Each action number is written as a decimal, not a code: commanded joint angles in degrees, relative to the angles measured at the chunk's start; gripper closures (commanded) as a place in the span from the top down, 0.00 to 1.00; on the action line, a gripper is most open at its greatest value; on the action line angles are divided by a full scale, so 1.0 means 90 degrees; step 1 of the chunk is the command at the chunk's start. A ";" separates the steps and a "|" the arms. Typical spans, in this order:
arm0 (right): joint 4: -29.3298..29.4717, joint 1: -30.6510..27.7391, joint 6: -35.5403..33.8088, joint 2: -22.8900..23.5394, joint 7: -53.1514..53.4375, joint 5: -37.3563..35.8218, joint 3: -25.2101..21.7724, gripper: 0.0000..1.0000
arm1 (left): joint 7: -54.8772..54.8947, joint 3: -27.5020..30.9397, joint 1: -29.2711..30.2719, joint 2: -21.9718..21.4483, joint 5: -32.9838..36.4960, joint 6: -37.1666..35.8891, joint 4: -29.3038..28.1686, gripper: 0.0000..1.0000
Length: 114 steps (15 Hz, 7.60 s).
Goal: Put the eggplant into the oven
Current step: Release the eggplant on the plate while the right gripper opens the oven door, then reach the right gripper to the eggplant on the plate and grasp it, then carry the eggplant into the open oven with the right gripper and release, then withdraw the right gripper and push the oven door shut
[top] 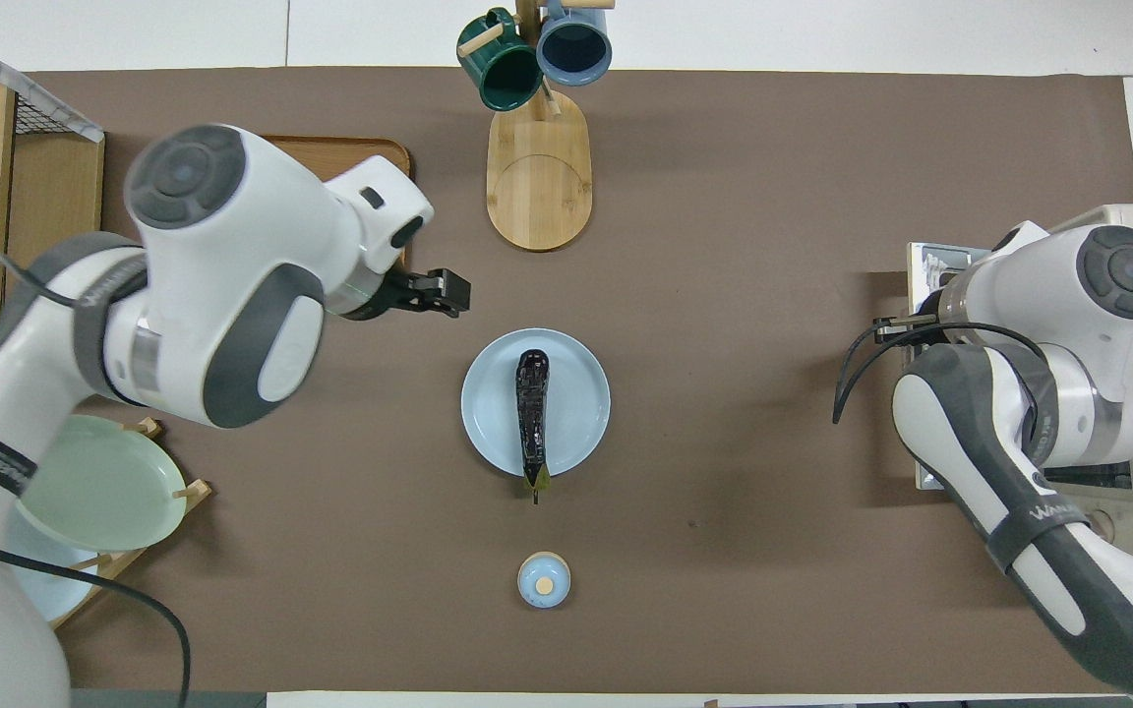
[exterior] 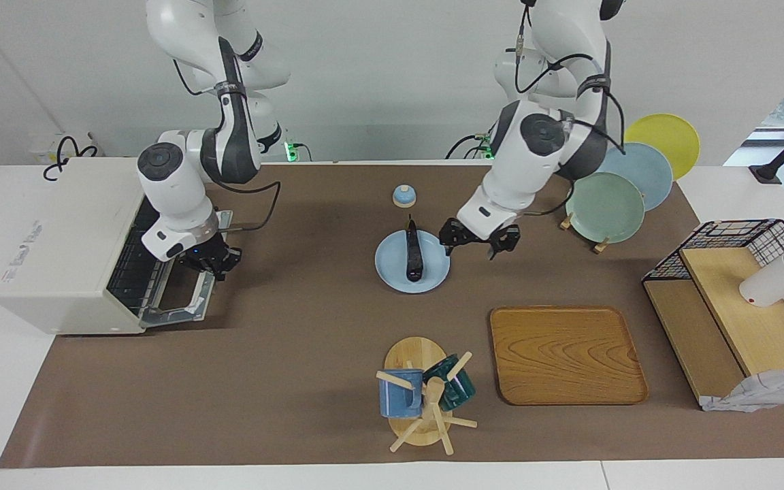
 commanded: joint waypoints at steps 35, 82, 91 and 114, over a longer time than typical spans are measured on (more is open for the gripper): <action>0.3450 0.4619 -0.0180 0.2424 0.5158 0.0184 0.0197 0.58 | 0.1578 0.0175 0.1900 -0.1563 0.0936 -0.2883 0.0612 1.00; 0.1089 -0.0077 -0.2536 -0.0534 0.0482 -0.1876 0.0314 0.00 | 0.1540 0.0057 0.2134 -0.1680 0.0966 -0.2745 0.0543 1.00; -0.0095 -0.0801 -0.1157 -0.0847 -0.0174 -0.1857 0.0314 0.00 | 0.1569 0.0057 0.2134 -0.1700 0.0966 -0.2794 0.0543 1.00; -0.0134 -0.0097 -0.0268 0.0089 0.0705 -0.0880 0.0451 0.00 | 0.1559 0.0057 0.2134 -0.1700 0.0966 -0.2794 0.0543 1.00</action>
